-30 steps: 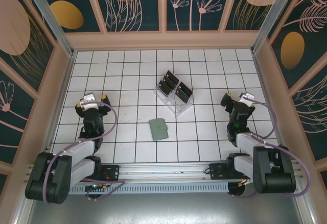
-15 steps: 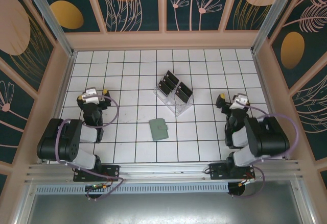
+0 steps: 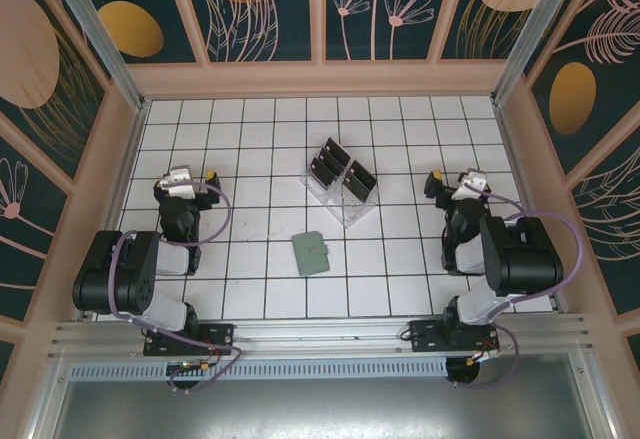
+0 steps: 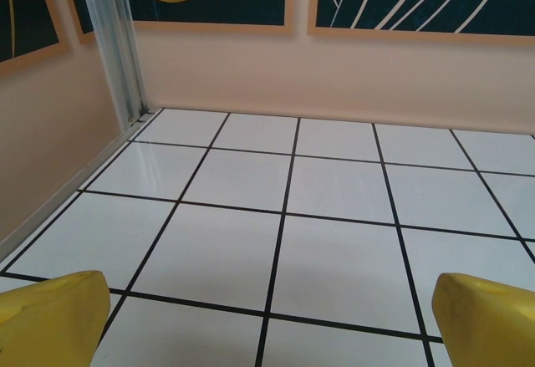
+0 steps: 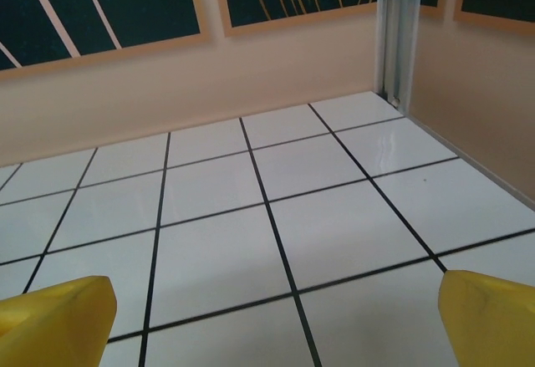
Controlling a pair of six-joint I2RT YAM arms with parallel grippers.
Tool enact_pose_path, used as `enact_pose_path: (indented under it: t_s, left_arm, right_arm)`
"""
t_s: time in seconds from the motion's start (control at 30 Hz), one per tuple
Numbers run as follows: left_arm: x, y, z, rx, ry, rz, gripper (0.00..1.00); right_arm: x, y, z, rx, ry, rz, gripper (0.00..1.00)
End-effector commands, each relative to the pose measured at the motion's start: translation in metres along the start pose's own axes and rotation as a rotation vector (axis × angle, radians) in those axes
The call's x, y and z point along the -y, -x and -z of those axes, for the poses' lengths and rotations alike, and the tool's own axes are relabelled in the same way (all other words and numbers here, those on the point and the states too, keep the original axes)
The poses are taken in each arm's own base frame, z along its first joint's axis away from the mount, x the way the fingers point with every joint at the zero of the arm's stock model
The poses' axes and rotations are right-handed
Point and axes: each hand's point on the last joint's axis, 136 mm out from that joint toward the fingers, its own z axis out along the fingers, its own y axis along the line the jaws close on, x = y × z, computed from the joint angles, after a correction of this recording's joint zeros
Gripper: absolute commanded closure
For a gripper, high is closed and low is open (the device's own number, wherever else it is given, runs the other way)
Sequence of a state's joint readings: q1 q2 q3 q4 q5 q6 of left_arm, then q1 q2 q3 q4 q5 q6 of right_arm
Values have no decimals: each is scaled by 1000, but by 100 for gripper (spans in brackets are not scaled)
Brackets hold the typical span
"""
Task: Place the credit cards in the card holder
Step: Reset both arms
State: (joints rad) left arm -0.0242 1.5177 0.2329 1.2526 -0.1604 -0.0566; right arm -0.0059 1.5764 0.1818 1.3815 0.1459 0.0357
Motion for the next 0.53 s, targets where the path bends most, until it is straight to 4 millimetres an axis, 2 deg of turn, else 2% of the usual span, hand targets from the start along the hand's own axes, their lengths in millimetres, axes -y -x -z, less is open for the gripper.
enact_pose_path:
  t_s: [0.0,0.27,0.33,0.5]
  left_arm:
    - [1,4,-4,11,-13,17,2]
    - [2,4,-4,9,-13,16,1]
    - [2,4,-5,8,-14,18,1]
    - [1,3,-5,7,-12,18,2]
  right_arm:
    - [3,9,2,35,-24,-11,1]
    - [-3,6,-3,10,5,1,1]
    - [-15,2,-7,-19,92,16,1]
    - [-15,2,-7,-21,100,16,1]
